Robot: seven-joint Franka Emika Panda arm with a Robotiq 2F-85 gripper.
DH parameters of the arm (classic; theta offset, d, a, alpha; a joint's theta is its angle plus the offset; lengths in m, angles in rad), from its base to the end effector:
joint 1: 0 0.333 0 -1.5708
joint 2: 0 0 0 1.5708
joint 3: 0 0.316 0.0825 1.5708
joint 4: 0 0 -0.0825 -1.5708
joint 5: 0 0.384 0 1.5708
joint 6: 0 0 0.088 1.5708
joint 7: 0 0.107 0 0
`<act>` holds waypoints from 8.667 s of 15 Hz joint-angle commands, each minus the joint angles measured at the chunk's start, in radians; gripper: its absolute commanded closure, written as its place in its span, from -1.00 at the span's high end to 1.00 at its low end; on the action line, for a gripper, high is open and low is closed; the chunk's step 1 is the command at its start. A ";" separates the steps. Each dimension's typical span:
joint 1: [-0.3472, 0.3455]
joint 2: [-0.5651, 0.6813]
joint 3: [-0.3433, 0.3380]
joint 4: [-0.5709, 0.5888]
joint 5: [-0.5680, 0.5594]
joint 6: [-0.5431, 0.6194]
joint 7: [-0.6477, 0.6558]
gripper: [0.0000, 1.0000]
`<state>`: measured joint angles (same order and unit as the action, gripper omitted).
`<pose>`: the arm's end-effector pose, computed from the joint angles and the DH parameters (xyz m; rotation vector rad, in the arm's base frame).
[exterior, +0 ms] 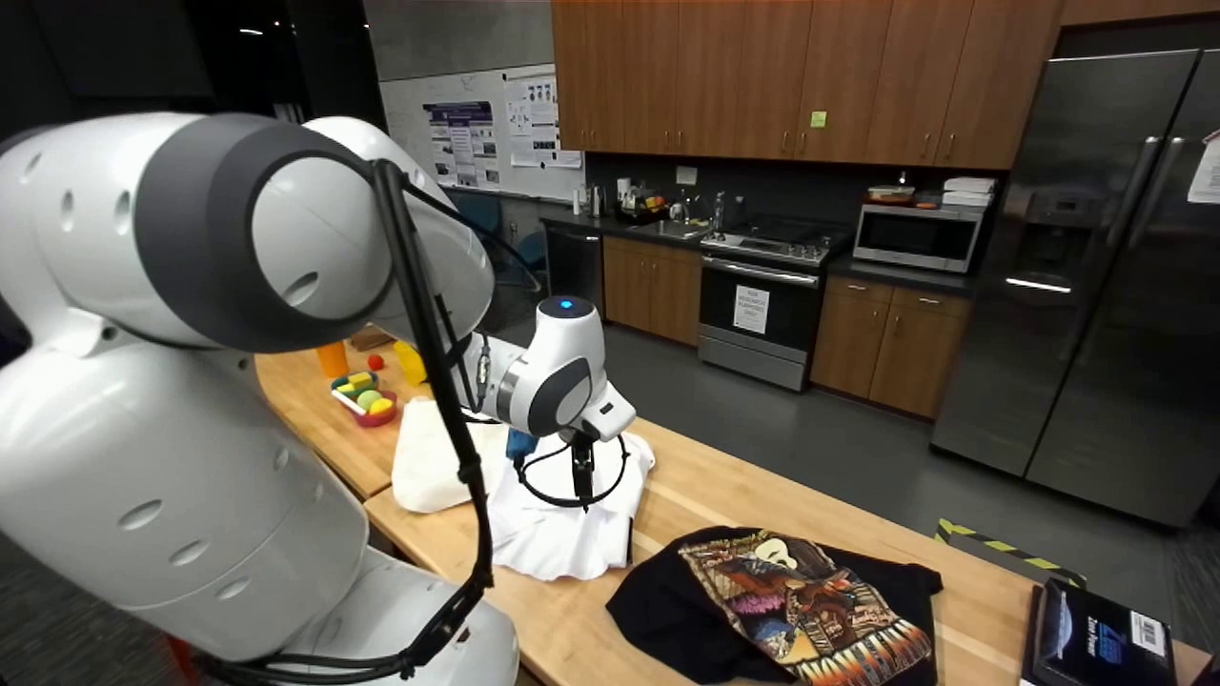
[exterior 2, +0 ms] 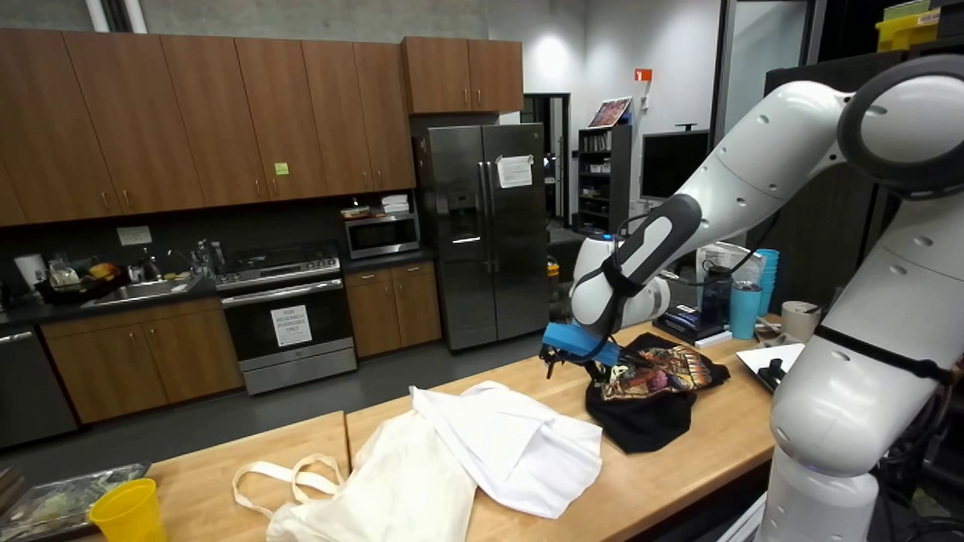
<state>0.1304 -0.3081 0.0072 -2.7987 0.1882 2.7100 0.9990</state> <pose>0.3870 0.0468 0.3180 -2.5609 1.4390 -0.1967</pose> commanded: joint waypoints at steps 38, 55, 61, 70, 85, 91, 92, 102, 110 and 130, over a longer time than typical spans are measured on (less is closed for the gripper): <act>-0.113 0.471 0.057 0.343 0.317 -0.047 -0.674 1.00; -0.126 0.652 0.099 0.424 0.567 0.098 -1.016 0.96; -0.129 0.686 0.119 0.442 0.566 0.131 -1.056 -0.06; -0.094 0.541 0.100 0.350 0.527 0.122 -1.014 -1.00; 0.062 0.257 0.271 0.462 -0.263 -0.123 -0.389 -0.99; 0.168 0.561 0.303 0.849 -0.449 -0.242 -0.314 -0.99; 0.192 0.617 0.293 0.907 -0.437 -0.253 -0.333 -0.99; 0.354 0.952 0.195 1.255 -0.313 -0.347 -0.405 -0.74; 0.422 0.687 0.079 0.979 -0.463 -0.249 -0.311 0.51; 0.258 0.198 0.331 0.559 -0.057 -0.531 -0.851 1.00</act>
<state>0.4149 -0.1435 0.3136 -2.2831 0.2021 2.2571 0.1630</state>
